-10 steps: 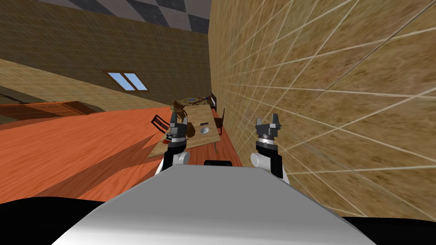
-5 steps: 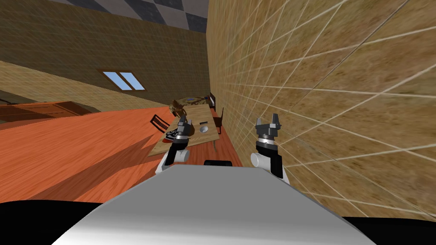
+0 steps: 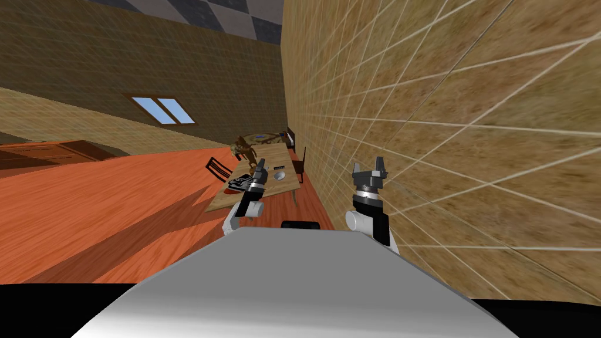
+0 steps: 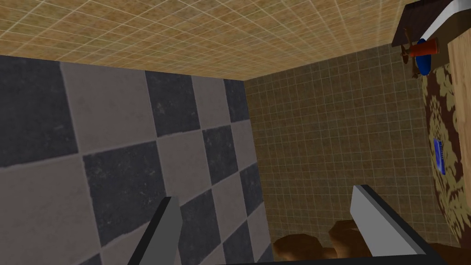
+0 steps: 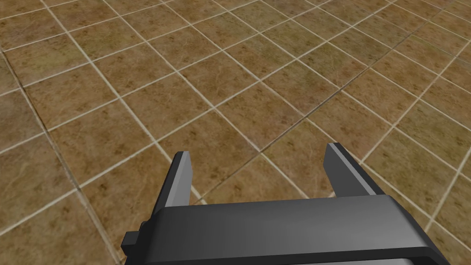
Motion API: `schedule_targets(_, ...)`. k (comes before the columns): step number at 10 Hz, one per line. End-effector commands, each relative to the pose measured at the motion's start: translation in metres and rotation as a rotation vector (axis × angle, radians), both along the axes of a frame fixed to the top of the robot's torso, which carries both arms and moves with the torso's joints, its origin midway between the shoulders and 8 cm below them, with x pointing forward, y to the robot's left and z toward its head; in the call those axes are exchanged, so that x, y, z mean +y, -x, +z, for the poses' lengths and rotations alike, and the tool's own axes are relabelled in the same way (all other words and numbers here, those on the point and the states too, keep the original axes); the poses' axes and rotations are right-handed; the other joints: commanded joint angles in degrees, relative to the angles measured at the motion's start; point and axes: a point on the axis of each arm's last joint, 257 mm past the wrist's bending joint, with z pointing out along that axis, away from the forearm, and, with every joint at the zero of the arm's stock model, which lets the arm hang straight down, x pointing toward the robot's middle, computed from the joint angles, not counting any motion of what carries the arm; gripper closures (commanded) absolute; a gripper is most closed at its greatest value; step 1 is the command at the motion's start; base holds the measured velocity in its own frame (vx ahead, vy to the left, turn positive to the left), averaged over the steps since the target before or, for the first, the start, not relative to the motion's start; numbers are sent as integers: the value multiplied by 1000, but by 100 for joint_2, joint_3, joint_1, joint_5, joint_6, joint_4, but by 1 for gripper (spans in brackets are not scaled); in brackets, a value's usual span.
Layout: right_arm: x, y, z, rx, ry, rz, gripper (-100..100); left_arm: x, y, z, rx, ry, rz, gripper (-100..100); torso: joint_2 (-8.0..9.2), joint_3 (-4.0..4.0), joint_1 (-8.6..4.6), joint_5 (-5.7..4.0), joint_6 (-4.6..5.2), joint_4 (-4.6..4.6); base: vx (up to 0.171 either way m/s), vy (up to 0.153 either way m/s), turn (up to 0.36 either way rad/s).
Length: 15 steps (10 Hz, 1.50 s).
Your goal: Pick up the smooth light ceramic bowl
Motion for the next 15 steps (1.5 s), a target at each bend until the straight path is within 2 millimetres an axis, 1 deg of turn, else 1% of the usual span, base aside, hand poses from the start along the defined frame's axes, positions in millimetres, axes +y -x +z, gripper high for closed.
schedule_targets(1, 0, 0, 0, 0, 0, 0, 0, 3, -17, -19, 60, -16, 14, -100, 0, 0, 0, 0, 0, 0, -111, -33, -62)
schedule_targets(2, 0, 0, 0, 0, 0, 0, 0, 3, -17, -20, 63, -15, 15, -100, 0, 0, 2, 0, -1, 0, -69, -23, -18)
schedule_targets(5, 0, 0, 0, 0, 0, 0, 0, 6, -45, -51, 168, -30, 41, -100, -17, -10, 9, 2, -1, -4, -63, -21, -54)
schedule_targets(6, 0, 0, 0, 0, 0, 0, 0, 7, -46, -54, 178, -30, 43, -100, -18, -10, 7, 1, -1, -4, -47, -23, -15)
schedule_targets(7, 0, 0, 0, 0, 0, 0, 0, 9, -55, -65, 217, -31, 52, -100, -22, -12, 8, 1, -3, -4, -34, -18, -27)
schedule_targets(8, 0, 0, 0, 0, 0, 0, 0, 9, -55, -66, 220, -31, 53, -100, -28, -16, 9, 2, -1, -6, -24, -11, -20)
schedule_targets(10, 0, 0, 0, 0, 0, 0, 0, 15, -71, -90, 300, -30, 72, -100, -34, -19, 12, 2, -2, -7, -20, -14, -47)
schedule_targets(11, 0, 0, 0, 0, 0, 0, 0, 15, -72, -92, 310, -30, 74, -100, -36, -20, 12, 2, -2, -8, -9, -11, -18)
schedule_targets(12, 0, 0, 0, 0, 0, 0, 0, 19, -80, -106, 357, -26, 85, -100, -39, -22, 13, 2, -3, -8, 2, -10, -27)
schedule_targets(13, 0, 0, 0, 0, 0, 0, 0, 19, -80, -107, 359, -26, 85, -100, -42, -24, 13, 3, -2, -9, 6, -8, -21)
schedule_targets(14, 0, 0, 0, 0, 0, 0, 0, 24, -87, -120, 407, -21, 97, -100, -44, -24, 14, 2, -3, -9, 13, -6, -34)
schedule_targets(15, 0, 0, 0, 0, 0, 0, 0, 28, -93, -130, 442, -14, 106, -100, -47, -26, 15, 3, -2, -10, 35, -2, -60)
